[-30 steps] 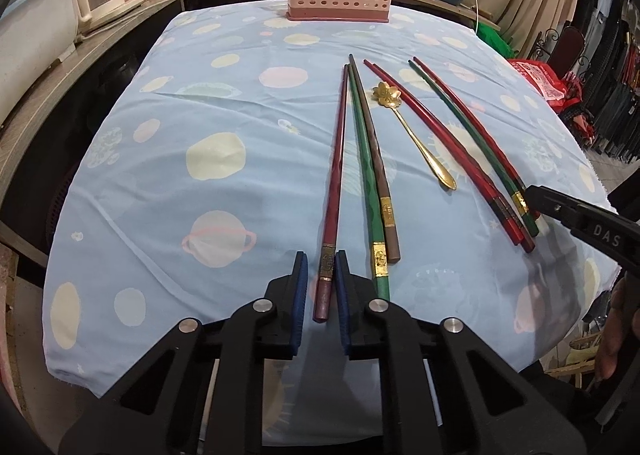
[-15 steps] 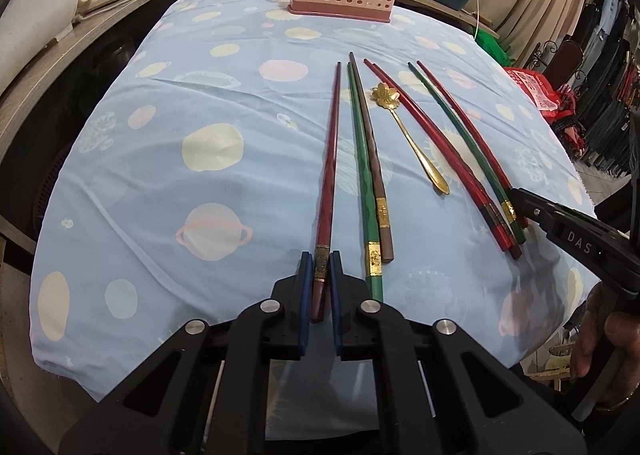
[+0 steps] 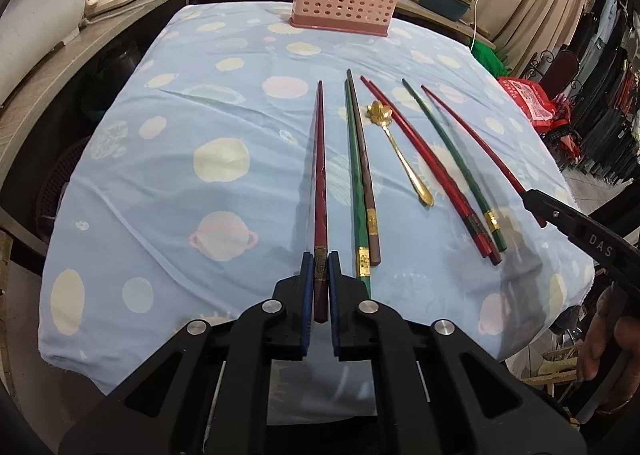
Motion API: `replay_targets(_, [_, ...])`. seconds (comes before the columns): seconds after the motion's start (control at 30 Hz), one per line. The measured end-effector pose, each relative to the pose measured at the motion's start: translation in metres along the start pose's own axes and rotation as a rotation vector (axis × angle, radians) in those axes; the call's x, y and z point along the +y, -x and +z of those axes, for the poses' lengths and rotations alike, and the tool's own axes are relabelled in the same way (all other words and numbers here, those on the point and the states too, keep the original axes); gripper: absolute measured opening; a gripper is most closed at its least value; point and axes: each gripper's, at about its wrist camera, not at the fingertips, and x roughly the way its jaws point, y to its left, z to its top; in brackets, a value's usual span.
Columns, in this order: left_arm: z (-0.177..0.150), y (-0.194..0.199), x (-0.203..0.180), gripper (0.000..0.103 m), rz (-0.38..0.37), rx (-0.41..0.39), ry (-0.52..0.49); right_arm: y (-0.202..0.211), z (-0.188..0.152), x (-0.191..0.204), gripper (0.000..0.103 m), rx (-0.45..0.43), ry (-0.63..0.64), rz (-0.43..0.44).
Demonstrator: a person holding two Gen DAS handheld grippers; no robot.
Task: Organize utensils
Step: 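Grasp a red chopstick with the right tool, then carry both chopsticks to the pink caddy and release them inside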
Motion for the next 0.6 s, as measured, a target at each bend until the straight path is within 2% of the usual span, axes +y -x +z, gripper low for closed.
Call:
replay_targets(0.27, [0.026,0.035,0.003,0.007,-0.019,-0.084,0.015,0.043,0.032,-0.003,0.007,-0.114,-0.03,0.046])
replay_targets(0.6, [0.085,0.077,0.003,0.007,0.011,-0.238,-0.015,0.082,0.087,-0.003,0.007,-0.263,0.001,0.044])
